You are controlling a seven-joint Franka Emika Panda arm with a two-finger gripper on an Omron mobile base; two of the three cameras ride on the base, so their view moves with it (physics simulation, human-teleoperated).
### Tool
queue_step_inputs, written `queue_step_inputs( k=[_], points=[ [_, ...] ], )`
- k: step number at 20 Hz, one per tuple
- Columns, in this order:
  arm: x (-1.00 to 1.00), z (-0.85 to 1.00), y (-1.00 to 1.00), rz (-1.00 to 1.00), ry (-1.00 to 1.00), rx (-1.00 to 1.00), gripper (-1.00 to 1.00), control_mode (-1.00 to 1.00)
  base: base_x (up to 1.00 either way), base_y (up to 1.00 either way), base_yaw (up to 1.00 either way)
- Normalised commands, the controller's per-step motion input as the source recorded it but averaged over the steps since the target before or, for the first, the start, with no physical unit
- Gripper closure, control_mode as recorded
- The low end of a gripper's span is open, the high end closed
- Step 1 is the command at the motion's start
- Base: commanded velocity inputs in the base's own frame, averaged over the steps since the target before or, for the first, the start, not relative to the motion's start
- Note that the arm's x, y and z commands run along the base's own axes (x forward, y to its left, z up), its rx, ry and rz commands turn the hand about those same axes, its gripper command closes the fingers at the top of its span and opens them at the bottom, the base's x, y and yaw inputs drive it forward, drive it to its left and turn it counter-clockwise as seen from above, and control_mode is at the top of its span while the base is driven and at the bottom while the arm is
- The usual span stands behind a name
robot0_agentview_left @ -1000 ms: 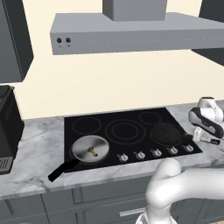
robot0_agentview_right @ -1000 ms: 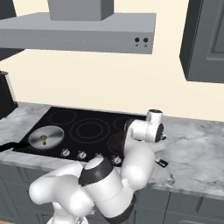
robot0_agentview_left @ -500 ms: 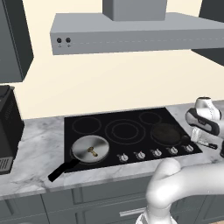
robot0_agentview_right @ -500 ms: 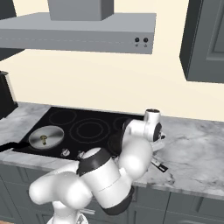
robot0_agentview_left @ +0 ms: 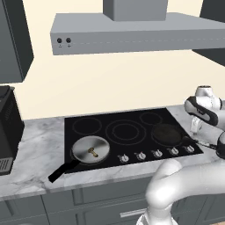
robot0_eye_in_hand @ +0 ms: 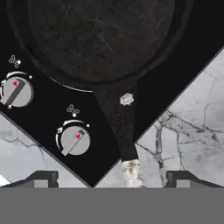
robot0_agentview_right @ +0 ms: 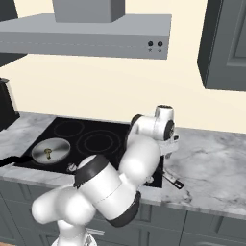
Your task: Place both pans onto different burners. Then place the mushroom and the chicken drumstick on different pans.
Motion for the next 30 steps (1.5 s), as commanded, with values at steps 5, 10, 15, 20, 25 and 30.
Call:
queue_step_inputs(
  k=[5, 10, 15, 20, 25, 30],
  points=[
    [-0.16, 0.29, 0.95, -0.17, -0.16, 0.00, -1.00, -1.00, 0.00, 0.00, 0.00],
    [-0.37, 0.27, 0.82, -0.21, -0.18, 0.00, -1.00, -1.00, 0.00, 0.00, 0.00],
    [-0.33, 0.22, 0.71, -0.26, -0.14, 0.00, -1.00, -1.00, 0.00, 0.00, 0.00],
    [-0.23, 0.10, 0.83, -0.28, -0.12, -0.03, -1.00, -1.00, 0.00, 0.00, 0.00],
    [-0.10, 0.05, 0.71, -0.24, -0.10, -0.13, -1.00, -1.00, 0.00, 0.00, 0.00],
    [-0.22, 0.04, 0.34, -0.15, -0.07, -0.15, -1.00, -1.00, 0.00, 0.00, 0.00]
  ],
)
